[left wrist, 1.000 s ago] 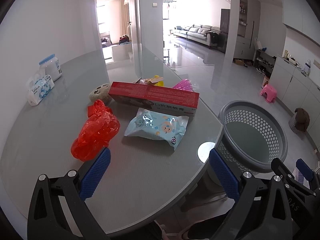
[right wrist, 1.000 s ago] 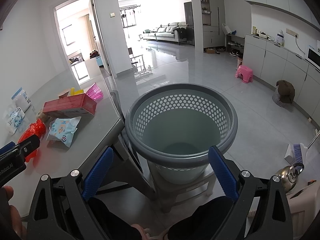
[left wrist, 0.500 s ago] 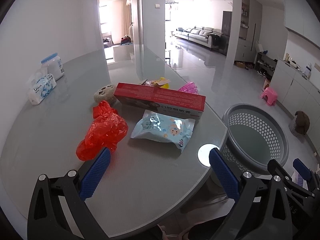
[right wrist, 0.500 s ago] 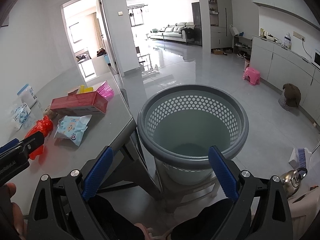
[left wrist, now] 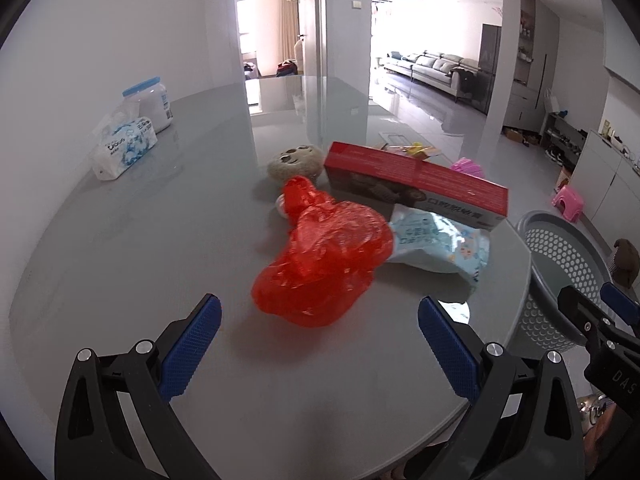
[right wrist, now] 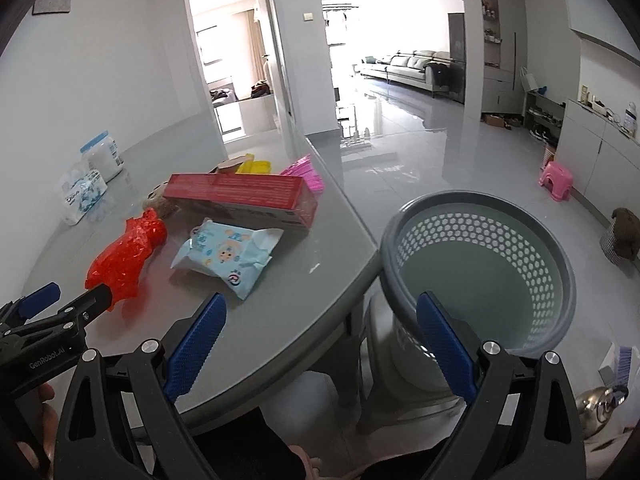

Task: Collect trash
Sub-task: 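Reach the right tool to the blue wipes packet and close on it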

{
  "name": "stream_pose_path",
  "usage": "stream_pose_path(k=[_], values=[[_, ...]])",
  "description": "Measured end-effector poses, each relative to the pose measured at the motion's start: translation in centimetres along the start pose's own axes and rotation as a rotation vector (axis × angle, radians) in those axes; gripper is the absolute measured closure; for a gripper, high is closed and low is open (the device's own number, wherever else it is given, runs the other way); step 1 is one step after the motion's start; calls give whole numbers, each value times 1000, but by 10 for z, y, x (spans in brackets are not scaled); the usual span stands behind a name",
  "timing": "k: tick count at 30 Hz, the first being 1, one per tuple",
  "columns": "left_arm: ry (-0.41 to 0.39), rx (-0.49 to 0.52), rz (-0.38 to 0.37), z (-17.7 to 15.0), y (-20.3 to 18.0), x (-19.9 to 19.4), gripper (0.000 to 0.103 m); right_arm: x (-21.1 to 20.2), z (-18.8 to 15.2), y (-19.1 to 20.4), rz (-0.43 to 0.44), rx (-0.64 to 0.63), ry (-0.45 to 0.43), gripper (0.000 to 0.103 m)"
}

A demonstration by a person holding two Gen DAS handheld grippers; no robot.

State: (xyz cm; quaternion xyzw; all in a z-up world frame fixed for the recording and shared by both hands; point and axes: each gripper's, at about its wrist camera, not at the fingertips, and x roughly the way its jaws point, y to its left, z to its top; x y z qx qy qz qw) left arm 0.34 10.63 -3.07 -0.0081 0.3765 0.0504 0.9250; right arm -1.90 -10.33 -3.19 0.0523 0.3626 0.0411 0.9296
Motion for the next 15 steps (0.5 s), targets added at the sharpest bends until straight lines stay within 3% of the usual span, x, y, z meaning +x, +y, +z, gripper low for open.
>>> stream_pose_path(k=[7, 15], values=[[36, -77, 47, 2, 42, 20, 6, 35, 10, 36, 70, -62, 47, 11], [48, -102, 47, 6, 55, 27, 6, 67, 23, 61, 103, -129, 71, 11]])
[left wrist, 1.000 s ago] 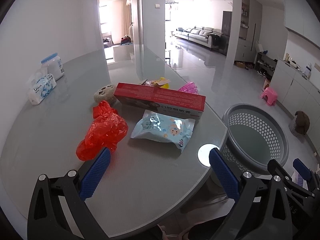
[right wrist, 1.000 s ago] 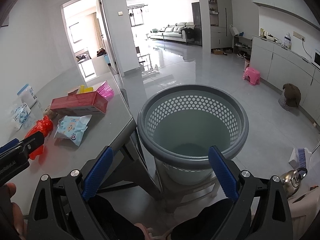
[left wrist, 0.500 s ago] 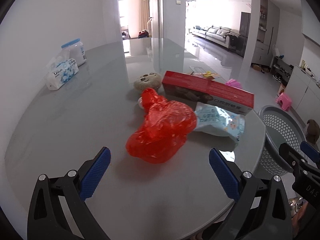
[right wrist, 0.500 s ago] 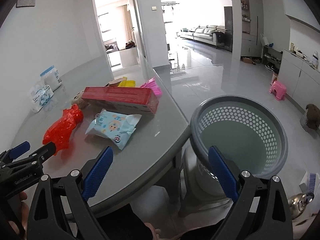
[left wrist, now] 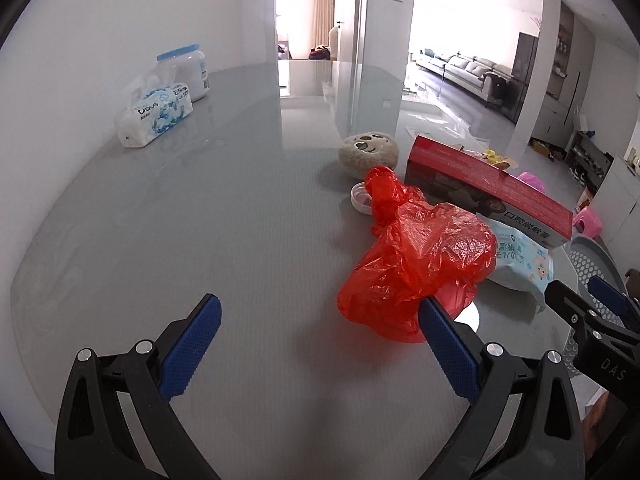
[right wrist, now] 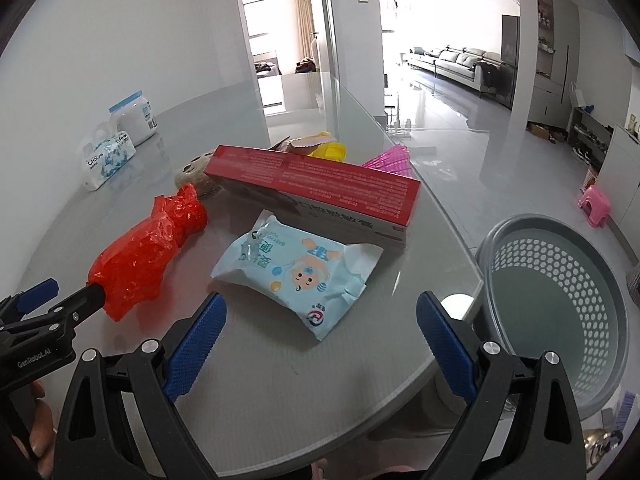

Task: Collect trash
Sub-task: 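Reach the right tool to the blue wipes packet and close on it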

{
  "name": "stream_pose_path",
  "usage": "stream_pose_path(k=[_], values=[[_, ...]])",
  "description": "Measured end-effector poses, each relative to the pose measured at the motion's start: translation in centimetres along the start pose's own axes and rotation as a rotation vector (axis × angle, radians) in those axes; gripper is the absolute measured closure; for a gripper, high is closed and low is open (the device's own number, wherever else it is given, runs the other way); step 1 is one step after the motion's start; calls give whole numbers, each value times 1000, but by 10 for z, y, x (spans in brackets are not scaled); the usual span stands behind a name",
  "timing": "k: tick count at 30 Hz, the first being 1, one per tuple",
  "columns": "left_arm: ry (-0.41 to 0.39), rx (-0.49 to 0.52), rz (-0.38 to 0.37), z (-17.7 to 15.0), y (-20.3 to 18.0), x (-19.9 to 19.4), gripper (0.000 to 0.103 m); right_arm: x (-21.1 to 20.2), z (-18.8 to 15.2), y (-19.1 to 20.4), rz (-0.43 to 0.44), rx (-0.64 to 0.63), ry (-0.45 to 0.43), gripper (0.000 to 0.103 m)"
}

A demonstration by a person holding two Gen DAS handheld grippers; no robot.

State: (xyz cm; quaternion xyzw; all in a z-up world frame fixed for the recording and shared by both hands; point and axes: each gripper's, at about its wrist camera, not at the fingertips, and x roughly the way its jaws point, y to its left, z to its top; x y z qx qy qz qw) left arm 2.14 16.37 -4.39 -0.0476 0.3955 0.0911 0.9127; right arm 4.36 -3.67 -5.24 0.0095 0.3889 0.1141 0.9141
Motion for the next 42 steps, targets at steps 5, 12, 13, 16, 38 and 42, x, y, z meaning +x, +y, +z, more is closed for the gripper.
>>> stream_pose_path(k=[5, 12, 13, 16, 38, 42], values=[[2, -2, 0, 1, 1, 1, 6, 12, 6, 5, 8, -47, 20, 11], [-3, 4, 0, 1, -1, -1, 6, 24, 14, 13, 10, -109, 12, 11], [-5, 7, 1, 1, -2, -2, 6, 26, 15, 15, 7, -128, 17, 11], [-8, 11, -5, 1, -4, -5, 6, 32, 17, 20, 2, -166, 20, 11], [-11, -3, -8, 1, -2, -14, 6, 61, 18, 44, -10, -311, 37, 17], [-22, 0, -14, 2, -4, -19, 6, 60, 17, 42, 16, -302, 51, 39]])
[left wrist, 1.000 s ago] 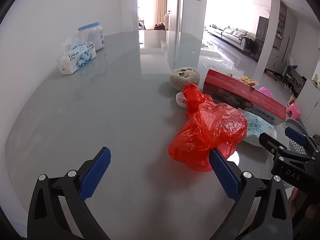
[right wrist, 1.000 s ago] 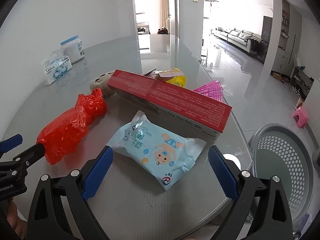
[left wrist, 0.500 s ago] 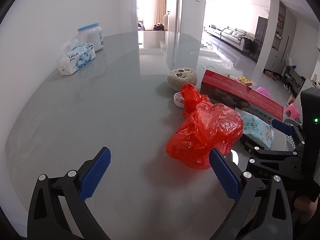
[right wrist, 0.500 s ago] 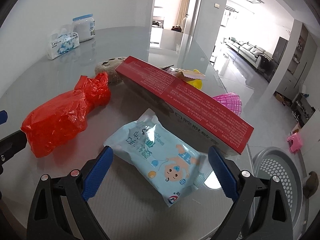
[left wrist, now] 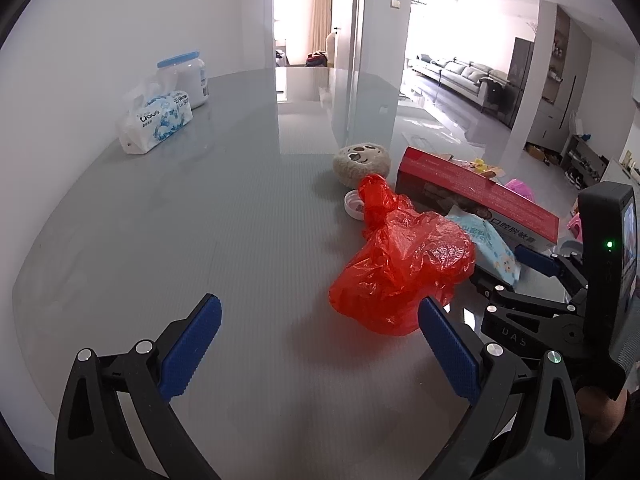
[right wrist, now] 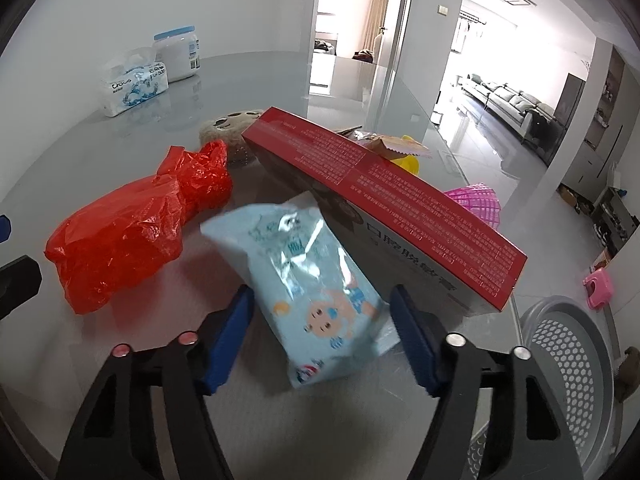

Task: Collect trash
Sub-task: 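Reach the right tool to the blue wipes packet and close on it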

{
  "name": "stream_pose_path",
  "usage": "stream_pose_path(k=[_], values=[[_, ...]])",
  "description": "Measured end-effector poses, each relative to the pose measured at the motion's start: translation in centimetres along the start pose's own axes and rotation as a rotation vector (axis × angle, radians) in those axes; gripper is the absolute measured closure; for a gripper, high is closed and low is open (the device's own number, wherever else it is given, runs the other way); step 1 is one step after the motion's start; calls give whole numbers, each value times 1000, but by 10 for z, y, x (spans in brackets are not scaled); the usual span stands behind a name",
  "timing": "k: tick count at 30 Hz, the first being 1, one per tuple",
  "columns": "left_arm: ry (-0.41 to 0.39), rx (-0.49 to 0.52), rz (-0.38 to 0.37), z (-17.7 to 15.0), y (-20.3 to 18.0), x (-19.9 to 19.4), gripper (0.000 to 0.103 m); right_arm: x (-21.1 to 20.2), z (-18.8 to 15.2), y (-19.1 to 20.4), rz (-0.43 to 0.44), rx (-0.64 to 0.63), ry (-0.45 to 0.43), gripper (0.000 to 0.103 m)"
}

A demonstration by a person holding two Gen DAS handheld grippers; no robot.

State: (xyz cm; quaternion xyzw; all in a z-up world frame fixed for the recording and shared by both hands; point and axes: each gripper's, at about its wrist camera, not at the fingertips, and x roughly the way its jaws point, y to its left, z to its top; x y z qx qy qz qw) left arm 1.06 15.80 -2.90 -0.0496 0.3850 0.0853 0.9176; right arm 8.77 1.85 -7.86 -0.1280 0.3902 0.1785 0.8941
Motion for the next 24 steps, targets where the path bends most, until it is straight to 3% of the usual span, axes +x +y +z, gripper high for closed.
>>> stream_pose_path(k=[9, 13, 19, 24], values=[[-8, 10, -27, 1, -9, -3, 6, -20, -9, -3, 82, 35, -36, 68], [-11, 19, -32, 1, -13, -4, 6, -25, -14, -5, 103, 42, -36, 68], [-11, 22, -27, 2, -15, -5, 6, -26, -15, -14, 136, 73, -48, 44], [-8, 20, -31, 3, -17, -4, 6, -27, -8, -16, 138, 21, -56, 37]])
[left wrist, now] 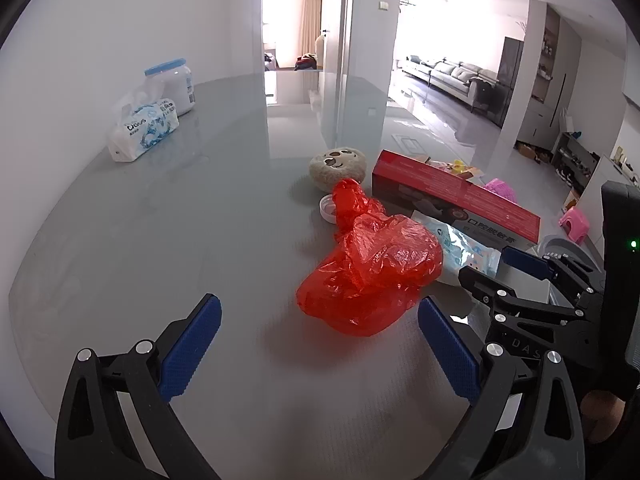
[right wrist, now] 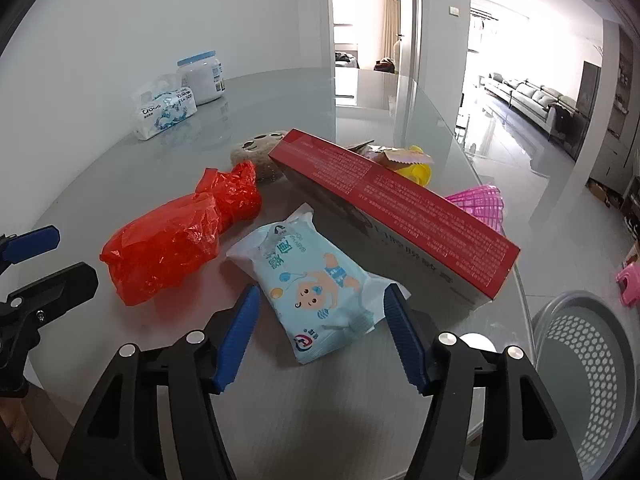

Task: Collect trash
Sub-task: 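Reach the right tool to the blue wipes packet and close on it, then grasp the red plastic bag with the left tool while the right tool lifts the wipes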

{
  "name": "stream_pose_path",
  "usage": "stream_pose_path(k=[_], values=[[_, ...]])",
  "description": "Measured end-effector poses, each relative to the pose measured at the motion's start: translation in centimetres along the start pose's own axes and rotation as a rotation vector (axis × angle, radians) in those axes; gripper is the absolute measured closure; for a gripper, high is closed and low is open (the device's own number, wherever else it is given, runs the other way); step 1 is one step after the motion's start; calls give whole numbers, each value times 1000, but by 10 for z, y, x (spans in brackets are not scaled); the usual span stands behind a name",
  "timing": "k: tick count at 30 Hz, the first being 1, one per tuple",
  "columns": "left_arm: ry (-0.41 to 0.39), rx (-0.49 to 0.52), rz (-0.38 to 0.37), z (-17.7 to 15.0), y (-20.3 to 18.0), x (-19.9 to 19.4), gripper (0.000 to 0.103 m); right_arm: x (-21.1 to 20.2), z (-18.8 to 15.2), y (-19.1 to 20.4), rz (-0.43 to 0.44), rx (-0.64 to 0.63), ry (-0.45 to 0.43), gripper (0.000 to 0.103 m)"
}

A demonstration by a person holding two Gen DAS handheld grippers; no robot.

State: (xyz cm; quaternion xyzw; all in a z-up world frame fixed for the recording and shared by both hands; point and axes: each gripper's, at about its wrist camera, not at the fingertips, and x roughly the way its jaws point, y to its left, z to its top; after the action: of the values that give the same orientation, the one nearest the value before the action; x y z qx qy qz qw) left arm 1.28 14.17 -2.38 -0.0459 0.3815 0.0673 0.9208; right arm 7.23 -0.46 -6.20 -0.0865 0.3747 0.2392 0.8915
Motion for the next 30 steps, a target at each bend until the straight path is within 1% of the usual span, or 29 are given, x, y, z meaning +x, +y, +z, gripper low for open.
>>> stream_pose_path(k=[2, 8, 15, 16, 17, 18, 19, 20, 24, 30], values=[[0, 1, -1, 0, 0, 0, 6, 3, 4, 3, -5, -41, 7, 33], [-3, -3, -3, -1, 0, -2, 6, 26, 16, 14, -22, -158, 76, 33], [-5, -7, -3, -2, 1, -2, 6, 50, 24, 17, 10, -181, 132, 33], [-4, -7, -2, -2, 1, -2, 6, 51, 25, 17, 16, -178, 137, 33], [-4, -8, -1, -2, 1, -2, 6, 52, 25, 17, 23, -172, 139, 35], [-3, -10, -1, -2, 2, -2, 6, 53, 25, 17, 33, -162, 141, 43], [-2, -12, -1, -1, 2, -1, 6, 54, 25, 17, 38, -158, 143, 47], [-2, -14, -1, -1, 3, -1, 6, 53, 24, 17, 41, -154, 141, 48], [-2, -17, 1, 1, 6, 1, 6, 48, 20, 17, 64, -121, 112, 51], [0, -20, -3, 1, 7, 4, 6, 32, 8, 12, 67, -46, 70, 53]])
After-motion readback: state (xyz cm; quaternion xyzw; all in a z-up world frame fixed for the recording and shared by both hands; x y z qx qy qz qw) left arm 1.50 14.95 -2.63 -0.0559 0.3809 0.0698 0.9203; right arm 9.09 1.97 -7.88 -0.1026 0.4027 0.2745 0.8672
